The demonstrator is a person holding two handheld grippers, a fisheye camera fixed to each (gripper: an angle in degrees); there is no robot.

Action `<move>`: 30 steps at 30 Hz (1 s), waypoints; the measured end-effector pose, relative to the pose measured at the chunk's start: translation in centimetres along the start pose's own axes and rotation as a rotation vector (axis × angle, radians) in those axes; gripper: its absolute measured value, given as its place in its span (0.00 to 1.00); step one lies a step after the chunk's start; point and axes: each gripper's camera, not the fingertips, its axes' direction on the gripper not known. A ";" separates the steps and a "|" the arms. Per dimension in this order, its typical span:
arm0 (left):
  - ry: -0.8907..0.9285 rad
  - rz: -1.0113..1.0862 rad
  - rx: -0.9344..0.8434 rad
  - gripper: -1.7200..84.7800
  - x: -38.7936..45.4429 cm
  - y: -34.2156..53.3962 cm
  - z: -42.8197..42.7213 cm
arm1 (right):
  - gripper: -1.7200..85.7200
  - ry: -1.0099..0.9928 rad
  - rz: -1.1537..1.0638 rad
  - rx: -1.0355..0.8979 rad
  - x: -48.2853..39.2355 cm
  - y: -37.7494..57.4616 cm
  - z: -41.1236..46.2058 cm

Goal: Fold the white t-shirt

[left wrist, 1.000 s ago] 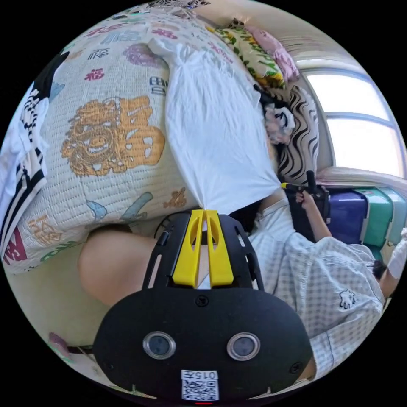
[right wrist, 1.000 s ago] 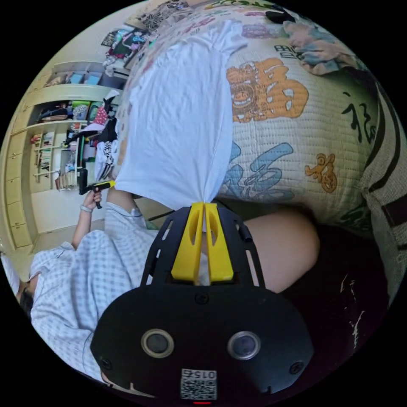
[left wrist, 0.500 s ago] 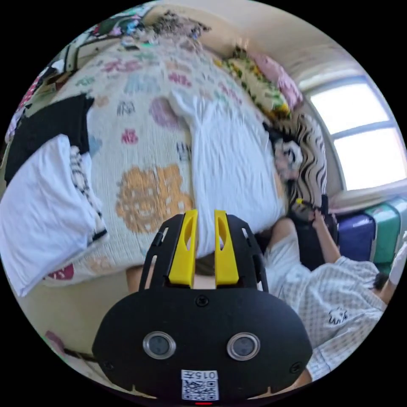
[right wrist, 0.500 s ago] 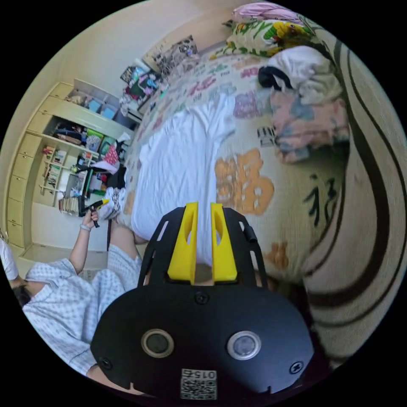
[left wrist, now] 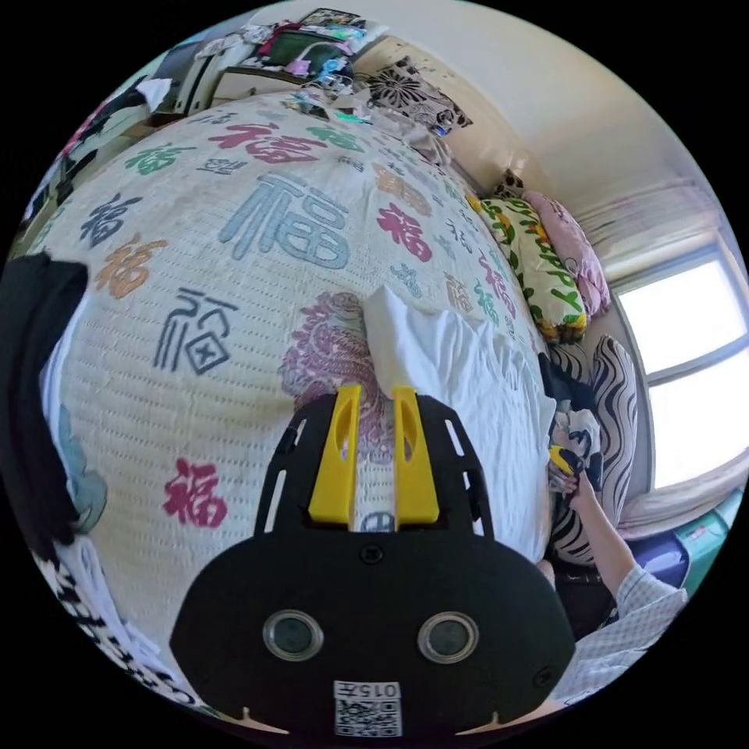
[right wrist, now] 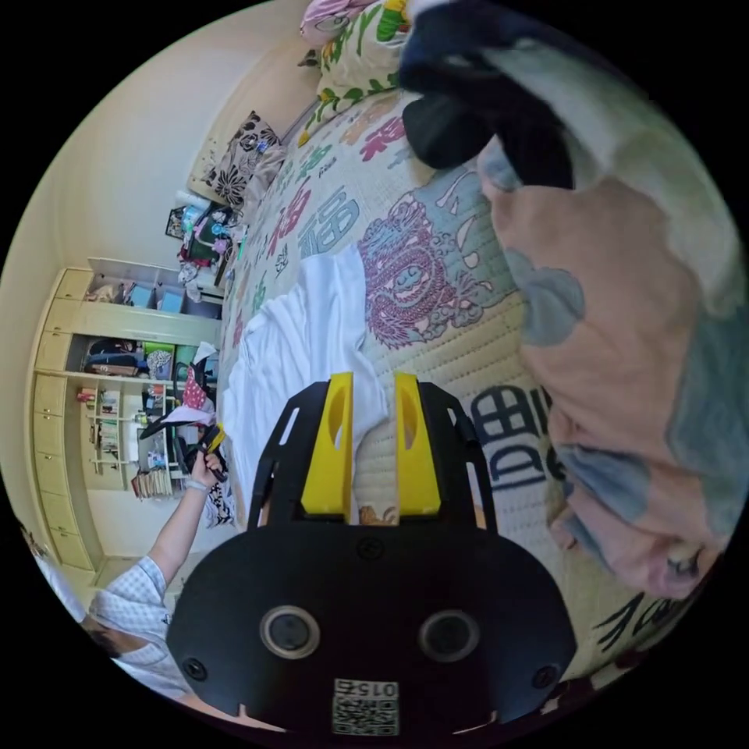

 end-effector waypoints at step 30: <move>0.115 0.051 -0.027 0.02 -7.7 -2.4 3.5 | 0.02 0.135 -0.127 -0.143 2.2 -3.2 1.5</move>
